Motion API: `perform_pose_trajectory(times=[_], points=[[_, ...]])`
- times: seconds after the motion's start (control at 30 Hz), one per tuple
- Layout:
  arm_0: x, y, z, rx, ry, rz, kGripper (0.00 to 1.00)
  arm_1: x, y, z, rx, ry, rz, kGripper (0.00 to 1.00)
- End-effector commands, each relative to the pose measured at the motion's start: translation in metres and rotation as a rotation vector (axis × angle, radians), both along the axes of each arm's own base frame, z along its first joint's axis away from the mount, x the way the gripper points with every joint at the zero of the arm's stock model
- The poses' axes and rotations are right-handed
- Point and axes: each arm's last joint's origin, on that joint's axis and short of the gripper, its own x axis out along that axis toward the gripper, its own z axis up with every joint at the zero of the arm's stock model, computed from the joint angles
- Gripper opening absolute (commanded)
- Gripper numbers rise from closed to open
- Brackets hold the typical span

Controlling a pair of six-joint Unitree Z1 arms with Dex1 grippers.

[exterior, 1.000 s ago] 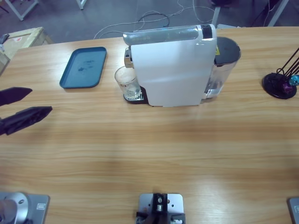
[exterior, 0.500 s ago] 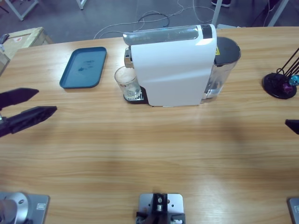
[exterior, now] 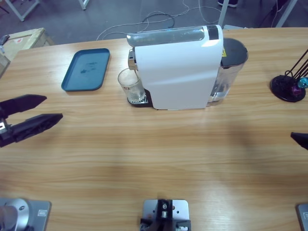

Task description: Pour coffee

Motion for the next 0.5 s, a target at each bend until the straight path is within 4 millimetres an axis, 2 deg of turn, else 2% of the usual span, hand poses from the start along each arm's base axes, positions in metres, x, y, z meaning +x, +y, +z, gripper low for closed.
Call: perform_pose_trajectory(times=[0.03, 0.5], points=[[0.0121, -0.0126, -0.0196, 0.055, 0.080, -0.011, 0.830, 0.0025, 0.0047, -0.0155, -0.028, 0.035, 0.029, 1.000], [0.0108, -0.0105, -0.0208, 0.050, 0.065, 0.000, 0.830, 0.0084, 0.0106, -0.0168, -0.052, 0.058, 0.034, 1.000]])
